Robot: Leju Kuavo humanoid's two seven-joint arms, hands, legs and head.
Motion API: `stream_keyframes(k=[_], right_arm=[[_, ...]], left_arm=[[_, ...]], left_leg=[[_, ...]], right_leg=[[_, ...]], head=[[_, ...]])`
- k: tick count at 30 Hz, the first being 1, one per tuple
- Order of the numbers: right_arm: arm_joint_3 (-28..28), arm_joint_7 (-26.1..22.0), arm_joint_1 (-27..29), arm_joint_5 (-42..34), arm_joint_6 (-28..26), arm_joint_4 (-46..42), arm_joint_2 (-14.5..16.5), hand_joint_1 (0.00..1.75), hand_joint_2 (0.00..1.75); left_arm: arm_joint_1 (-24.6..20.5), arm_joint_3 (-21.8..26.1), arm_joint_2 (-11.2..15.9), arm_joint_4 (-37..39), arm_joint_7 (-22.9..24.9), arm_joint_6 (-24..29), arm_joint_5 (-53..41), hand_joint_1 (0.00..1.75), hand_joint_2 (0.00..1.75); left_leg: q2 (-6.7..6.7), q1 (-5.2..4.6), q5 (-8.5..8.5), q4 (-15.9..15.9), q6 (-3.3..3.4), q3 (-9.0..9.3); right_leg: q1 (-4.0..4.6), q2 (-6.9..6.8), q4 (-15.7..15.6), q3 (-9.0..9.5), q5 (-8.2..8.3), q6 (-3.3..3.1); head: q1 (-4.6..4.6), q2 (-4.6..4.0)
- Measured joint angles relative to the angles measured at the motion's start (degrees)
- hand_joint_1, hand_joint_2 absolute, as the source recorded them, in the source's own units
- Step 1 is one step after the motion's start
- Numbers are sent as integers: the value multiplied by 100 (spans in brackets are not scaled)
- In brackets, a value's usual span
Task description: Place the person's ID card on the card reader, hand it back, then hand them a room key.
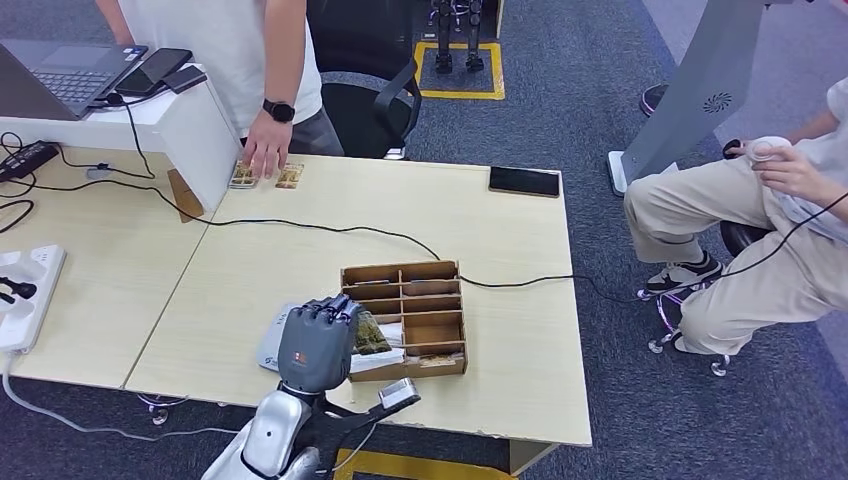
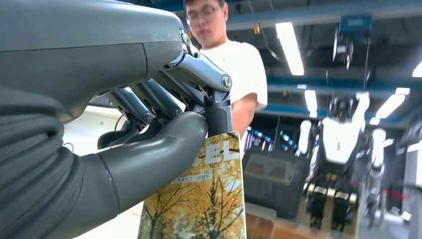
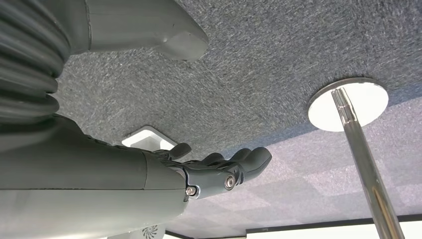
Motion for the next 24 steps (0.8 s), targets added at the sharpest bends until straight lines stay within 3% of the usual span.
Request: stream_keyframes(k=[4,16,20,24], right_arm=[[0,-4,-1,2,0,0,-1,0,175],[0,16,-13,1,0,-1,2,0,175],[1,63,-17,-8,0,-5,2,0,175],[1,86,-23,-8,0,-41,22,0,175]], left_arm=[[123,294,-186,-298,-214,5,21,175,175],[372,1206,-902,-719,-1435,6,633,175,175],[350,1436,-1156,-699,-2035,-2,2077,175,175],[163,1445,-1214,-625,-2304,-214,4620,175,175]], left_leg=[[1,1,0,0,0,1],[-1,0,0,0,0,0],[-1,0,0,0,0,1],[-1,0,1,1,0,3]], right_leg=[[0,0,0,0,0,0],[0,-1,0,0,0,0],[0,-1,0,-1,0,0],[0,-1,0,-2,2,0]], head=[[0,0],[1,0],[1,-1],[1,0]])
